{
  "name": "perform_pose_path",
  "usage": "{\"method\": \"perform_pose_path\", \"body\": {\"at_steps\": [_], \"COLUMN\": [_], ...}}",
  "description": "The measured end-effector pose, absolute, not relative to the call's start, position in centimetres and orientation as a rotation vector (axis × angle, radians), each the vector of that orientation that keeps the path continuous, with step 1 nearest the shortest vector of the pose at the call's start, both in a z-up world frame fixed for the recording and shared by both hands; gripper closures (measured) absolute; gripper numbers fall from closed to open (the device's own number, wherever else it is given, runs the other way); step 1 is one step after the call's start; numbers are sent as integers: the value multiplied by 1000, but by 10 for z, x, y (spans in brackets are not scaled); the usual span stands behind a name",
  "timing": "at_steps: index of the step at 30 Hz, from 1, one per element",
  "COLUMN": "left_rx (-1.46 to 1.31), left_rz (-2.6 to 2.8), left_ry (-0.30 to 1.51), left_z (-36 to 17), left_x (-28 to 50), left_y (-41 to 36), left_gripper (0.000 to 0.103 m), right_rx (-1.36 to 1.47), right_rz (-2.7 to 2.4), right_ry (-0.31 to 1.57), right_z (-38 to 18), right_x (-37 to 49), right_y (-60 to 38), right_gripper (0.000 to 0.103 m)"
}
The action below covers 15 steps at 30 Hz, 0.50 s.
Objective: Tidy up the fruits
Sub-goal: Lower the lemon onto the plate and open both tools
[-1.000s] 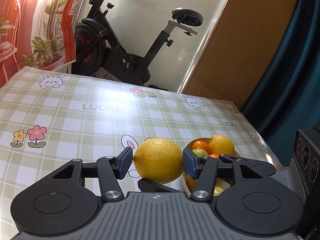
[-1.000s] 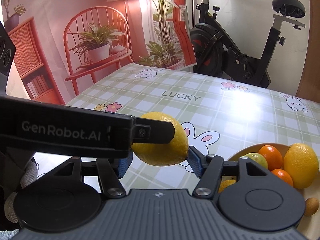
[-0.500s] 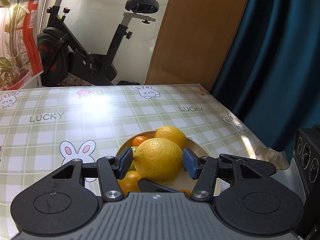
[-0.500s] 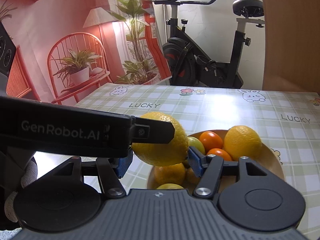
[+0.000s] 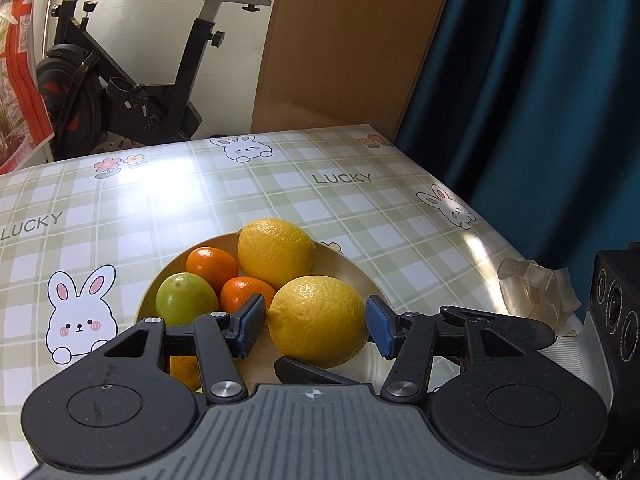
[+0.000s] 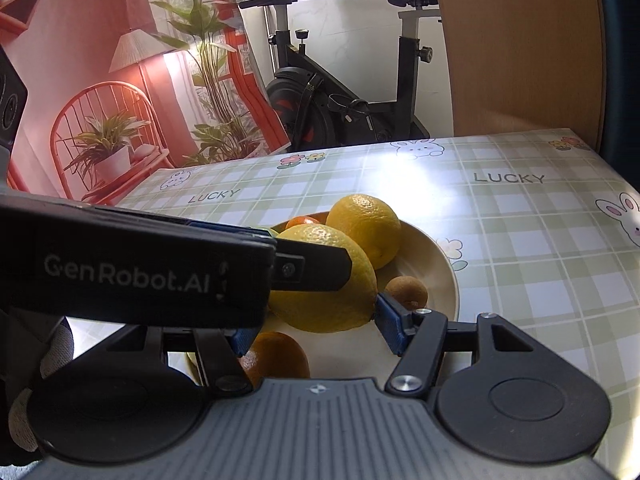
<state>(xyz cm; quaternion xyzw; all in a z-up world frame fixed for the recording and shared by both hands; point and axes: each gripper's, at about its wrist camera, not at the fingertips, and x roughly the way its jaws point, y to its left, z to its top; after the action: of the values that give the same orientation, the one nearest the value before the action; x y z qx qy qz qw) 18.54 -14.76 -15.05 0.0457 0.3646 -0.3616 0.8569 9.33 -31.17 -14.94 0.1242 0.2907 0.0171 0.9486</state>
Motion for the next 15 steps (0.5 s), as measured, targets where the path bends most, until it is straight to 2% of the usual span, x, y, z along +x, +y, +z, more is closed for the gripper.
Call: {"method": "perform_pose_path", "body": {"at_steps": [15], "left_rx": [64], "left_rz": [-728], "left_ry": [810], "left_z": [-160], "left_x": [195], "left_y": [-142], "left_gripper": [45], "right_rx": [311], "right_rz": [64], "right_ry": [625], "right_z": [-159], "right_x": [102], "right_y": [-318], "right_gripper": [40]}}
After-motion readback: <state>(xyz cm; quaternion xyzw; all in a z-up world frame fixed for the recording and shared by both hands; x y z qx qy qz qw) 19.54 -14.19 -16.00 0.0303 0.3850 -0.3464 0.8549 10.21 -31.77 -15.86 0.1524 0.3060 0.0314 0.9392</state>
